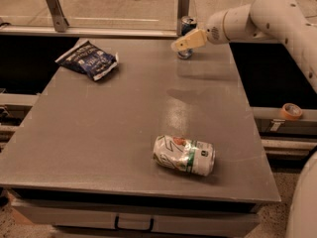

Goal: Move redbull can near blue chip bag

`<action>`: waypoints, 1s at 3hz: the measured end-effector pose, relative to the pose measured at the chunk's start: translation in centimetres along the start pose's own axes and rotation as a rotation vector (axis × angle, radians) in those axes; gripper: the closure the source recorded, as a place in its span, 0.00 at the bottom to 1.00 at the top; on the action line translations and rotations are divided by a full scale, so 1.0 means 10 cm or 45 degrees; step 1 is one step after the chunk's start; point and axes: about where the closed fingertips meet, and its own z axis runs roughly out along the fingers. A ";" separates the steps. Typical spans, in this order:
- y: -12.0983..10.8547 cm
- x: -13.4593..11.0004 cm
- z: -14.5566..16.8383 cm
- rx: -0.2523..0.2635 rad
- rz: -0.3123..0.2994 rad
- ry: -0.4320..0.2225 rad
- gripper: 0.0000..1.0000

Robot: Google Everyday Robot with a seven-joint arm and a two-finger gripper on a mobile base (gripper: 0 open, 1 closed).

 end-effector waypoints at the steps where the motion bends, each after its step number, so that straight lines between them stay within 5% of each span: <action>1: -0.16 -0.01 0.30 0.060 0.037 -0.042 0.00; 3: -0.43 0.08 0.57 0.140 0.102 -0.088 0.41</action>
Offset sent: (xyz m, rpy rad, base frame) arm 0.0912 0.0021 -0.0311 0.0749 -0.0569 -0.1639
